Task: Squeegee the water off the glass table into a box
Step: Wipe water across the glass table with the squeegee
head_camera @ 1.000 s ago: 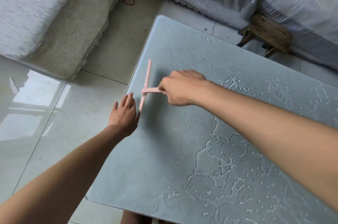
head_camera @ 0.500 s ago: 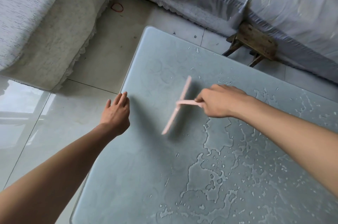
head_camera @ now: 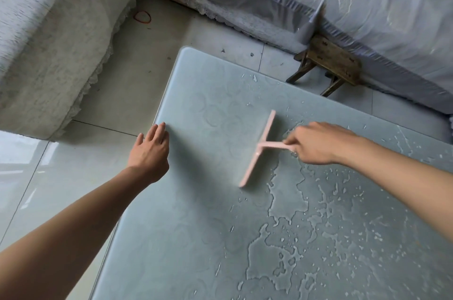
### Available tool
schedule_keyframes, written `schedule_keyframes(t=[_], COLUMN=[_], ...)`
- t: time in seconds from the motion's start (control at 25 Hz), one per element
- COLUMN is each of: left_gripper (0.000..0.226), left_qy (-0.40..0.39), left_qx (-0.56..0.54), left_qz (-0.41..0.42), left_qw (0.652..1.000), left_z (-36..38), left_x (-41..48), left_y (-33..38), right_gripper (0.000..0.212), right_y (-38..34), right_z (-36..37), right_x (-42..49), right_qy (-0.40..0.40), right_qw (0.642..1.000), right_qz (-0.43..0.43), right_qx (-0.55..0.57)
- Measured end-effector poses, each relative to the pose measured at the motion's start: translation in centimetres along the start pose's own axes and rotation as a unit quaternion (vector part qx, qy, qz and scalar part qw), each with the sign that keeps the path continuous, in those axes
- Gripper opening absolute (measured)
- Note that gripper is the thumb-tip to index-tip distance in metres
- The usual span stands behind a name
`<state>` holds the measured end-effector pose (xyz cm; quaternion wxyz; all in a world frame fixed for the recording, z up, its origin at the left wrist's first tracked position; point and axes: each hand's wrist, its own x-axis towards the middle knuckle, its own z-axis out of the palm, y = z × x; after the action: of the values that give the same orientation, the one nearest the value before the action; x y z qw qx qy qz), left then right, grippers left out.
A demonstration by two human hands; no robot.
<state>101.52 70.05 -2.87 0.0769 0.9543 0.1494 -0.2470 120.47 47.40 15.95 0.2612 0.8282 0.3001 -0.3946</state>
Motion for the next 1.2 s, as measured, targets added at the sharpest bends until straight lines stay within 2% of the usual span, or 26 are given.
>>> schedule_keyframes(t=[0.08,0.16,0.28,0.36,0.44,0.6,0.72,0.8,0.88,0.96,1.08,1.2], left_gripper=[0.059,0.061,0.063,0.063,0.063,0.062,0.058,0.046,0.031,0.028,0.027,0.025], left_qy=[0.004,0.018,0.030,0.037,0.040,0.041,0.046,0.061,0.066,0.050,0.032,0.008], left_qx=[0.002,0.003,0.011,0.021,0.036,0.045,0.057,0.054,0.062,0.082,0.106,0.133], left_qz=[0.003,0.004,-0.001,-0.004,0.010,0.009,-0.004,-0.008,-0.004,0.007,0.011,0.008], left_qw=[1.000,1.000,0.999,0.999,0.998,0.998,0.997,0.997,0.996,0.995,0.994,0.991], left_z=[-0.4,-0.8,-1.2,-1.3,-1.5,-2.2,-2.8,-3.4,-4.1,-4.8,-5.7,-5.8], left_x=[0.7,1.7,2.9,3.9,4.7,5.7,6.4,7.2,8.0,8.5,9.3,9.3], left_y=[0.1,0.2,0.3,0.1,0.0,0.0,0.2,0.5,0.7,0.7,0.4,0.8], right_gripper=[0.043,0.041,0.038,0.035,0.037,0.041,0.040,0.041,0.040,0.039,0.038,0.036], right_y=[1.5,0.0,-5.6,-8.3,-7.6,-0.4,3.4,3.3,1.1,-2.0,-3.2,1.2], right_z=[-0.5,-2.1,-4.7,-6.1,-5.9,-3.7,-3.4,-5.0,-7.4,-10.0,-11.5,-8.3], right_x=[-0.6,0.7,4.4,6.4,7.5,5.8,3.7,3.9,6.2,9.2,12.4,11.8], right_qy=[-0.012,0.042,0.156,0.193,0.176,0.052,-0.007,0.032,0.113,0.166,0.154,0.105], right_qw=[0.999,0.998,0.977,0.964,0.969,0.993,0.998,0.995,0.985,0.971,0.971,0.980], right_qz=[0.008,-0.045,-0.137,-0.171,-0.166,-0.102,-0.045,-0.060,-0.115,-0.163,-0.182,-0.143], right_qx=[-0.029,-0.021,-0.047,-0.058,-0.042,0.020,-0.042,-0.067,-0.056,-0.045,-0.008,0.095])
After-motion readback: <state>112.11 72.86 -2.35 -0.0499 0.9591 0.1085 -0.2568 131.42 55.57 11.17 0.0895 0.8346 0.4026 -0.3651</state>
